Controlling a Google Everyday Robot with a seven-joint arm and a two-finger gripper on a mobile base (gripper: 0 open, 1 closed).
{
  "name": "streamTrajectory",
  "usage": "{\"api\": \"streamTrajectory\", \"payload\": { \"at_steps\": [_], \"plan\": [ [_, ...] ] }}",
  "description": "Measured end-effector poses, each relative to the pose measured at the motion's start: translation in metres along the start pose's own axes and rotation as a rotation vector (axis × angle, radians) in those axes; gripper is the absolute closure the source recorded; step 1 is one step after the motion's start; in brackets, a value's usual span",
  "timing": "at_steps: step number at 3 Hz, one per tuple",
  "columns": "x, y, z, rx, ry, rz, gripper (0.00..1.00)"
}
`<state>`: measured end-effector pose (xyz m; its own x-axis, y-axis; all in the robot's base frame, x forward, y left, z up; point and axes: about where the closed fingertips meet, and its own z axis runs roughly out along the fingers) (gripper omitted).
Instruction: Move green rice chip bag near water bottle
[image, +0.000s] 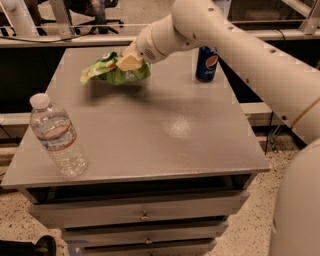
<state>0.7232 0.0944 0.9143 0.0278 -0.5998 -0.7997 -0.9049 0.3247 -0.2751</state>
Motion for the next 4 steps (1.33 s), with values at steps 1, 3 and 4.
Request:
{"api": "streamTrajectory", "payload": {
  "at_steps": [1, 3, 4],
  "plan": [
    [-0.011, 0.042, -0.023, -0.013, 0.019, 0.001, 1.00],
    [-0.019, 0.120, -0.046, 0.002, 0.135, 0.050, 1.00],
    [-0.022, 0.142, -0.050, 0.021, 0.184, 0.075, 1.00]
  ]
}}
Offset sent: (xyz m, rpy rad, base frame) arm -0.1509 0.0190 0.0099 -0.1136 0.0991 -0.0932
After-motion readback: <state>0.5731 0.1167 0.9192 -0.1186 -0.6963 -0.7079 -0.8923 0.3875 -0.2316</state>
